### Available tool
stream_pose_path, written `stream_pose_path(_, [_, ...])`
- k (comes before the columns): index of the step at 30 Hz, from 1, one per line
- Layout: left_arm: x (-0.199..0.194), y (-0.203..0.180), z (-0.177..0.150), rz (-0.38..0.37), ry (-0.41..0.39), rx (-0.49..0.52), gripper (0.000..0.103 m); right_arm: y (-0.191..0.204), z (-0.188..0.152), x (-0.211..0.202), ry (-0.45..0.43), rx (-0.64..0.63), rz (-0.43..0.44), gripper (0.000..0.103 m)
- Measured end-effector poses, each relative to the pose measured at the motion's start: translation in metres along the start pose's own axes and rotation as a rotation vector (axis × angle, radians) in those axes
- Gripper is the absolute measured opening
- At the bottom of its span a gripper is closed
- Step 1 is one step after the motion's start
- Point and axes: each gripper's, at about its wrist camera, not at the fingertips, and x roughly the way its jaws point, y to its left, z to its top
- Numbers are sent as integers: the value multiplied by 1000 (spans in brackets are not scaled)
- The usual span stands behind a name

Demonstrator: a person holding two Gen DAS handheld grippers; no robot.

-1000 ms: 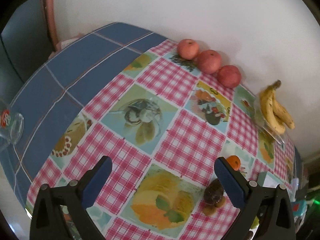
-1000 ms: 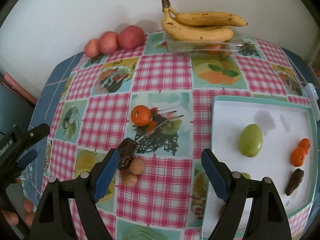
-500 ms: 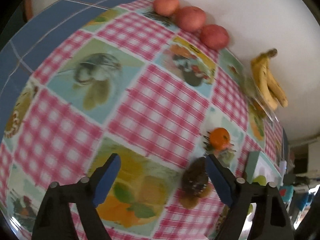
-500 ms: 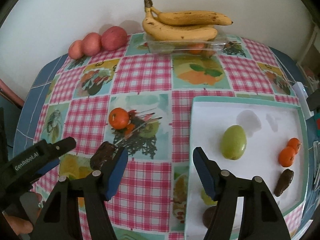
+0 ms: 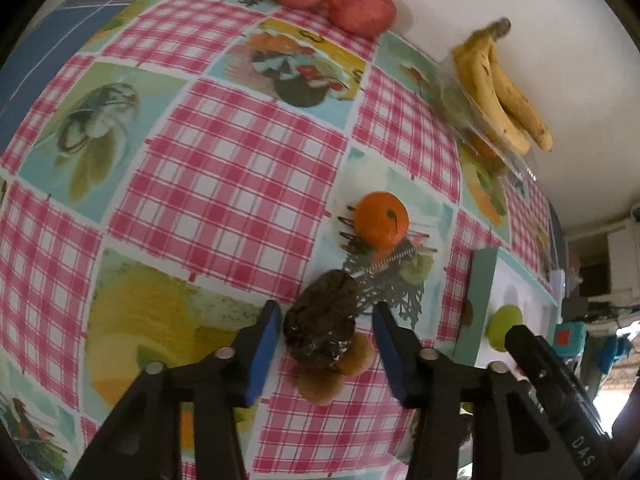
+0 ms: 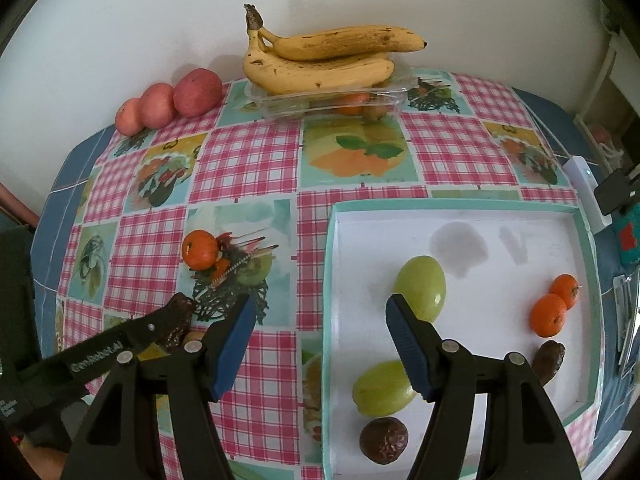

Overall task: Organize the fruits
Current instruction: 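Grasp a brown dried fruit with the left tool while the right tool grasps a small round brown fruit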

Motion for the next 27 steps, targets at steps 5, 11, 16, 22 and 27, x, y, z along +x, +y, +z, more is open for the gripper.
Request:
stream_pose_path(5, [4, -3, -2, 24, 7, 12, 41, 1, 0, -1, -2, -5, 3, 69])
stream_pose_path(11, [-11, 11, 5, 29, -41, -36, 41, 7, -2, 0, -1, -13, 8, 69])
stream_pose_path(16, [-41, 42, 14, 45, -127, -120, 41, 25, -4, 3, -1, -61, 39, 68])
stream_pose_path(22, [-69, 76, 19, 107, -211, -195, 41, 61, -12, 9, 13, -136, 112, 59])
stream_pose_path(27, [-84, 97, 21, 153, -255, -232, 41, 91, -20, 20, 34, -186, 163, 52])
